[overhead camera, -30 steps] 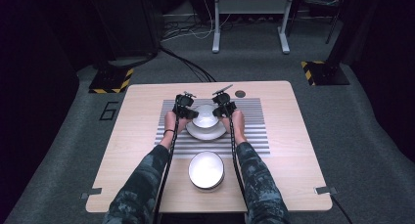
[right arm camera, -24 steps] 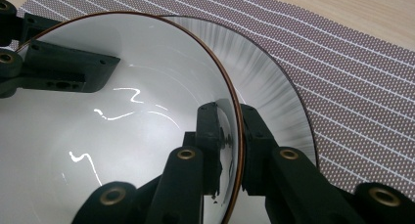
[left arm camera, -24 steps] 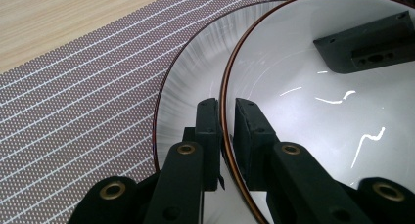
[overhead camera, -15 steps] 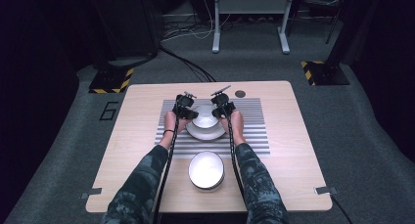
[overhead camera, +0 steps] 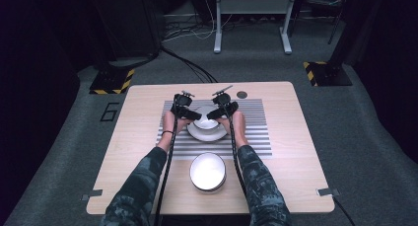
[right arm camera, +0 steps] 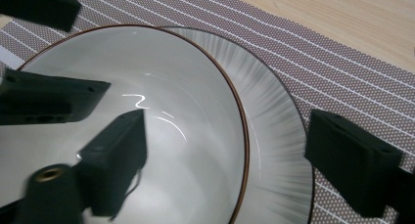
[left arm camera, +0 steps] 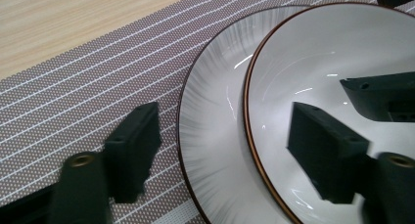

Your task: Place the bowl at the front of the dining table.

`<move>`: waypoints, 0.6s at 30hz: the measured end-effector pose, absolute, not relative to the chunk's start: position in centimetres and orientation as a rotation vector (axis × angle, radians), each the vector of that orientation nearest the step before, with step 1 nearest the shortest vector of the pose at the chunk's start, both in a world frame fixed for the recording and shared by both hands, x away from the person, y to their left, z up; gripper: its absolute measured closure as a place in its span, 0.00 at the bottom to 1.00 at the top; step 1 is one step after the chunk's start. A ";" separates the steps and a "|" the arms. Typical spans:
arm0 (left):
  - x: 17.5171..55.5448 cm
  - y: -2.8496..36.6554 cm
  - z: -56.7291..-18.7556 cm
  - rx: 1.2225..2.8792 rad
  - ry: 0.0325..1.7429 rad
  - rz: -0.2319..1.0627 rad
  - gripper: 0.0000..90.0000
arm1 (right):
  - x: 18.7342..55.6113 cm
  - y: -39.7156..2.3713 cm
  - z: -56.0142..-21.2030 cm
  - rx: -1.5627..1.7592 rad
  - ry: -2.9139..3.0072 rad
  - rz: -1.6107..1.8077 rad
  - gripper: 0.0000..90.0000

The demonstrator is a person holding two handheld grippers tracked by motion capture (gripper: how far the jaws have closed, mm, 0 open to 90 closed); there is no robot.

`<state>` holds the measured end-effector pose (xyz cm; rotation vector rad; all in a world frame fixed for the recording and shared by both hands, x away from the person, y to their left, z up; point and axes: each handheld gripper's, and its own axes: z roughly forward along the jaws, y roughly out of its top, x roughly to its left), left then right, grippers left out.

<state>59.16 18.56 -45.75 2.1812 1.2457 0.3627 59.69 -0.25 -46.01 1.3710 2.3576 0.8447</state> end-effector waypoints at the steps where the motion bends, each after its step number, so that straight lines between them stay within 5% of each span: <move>1: 59.2 18.8 -45.7 2.179 1.246 0.353 0.21 | 59.6 -0.3 -45.8 1.372 2.366 0.842 0.10; 9: 58.4 20.3 -44.6 2.132 1.247 0.356 0.04 | 58.7 -1.7 -44.2 1.369 2.351 0.854 0.01; 18: 56.9 21.4 -44.0 2.195 1.192 0.333 0.00 | 56.5 -2.9 -42.8 1.286 2.369 0.847 0.00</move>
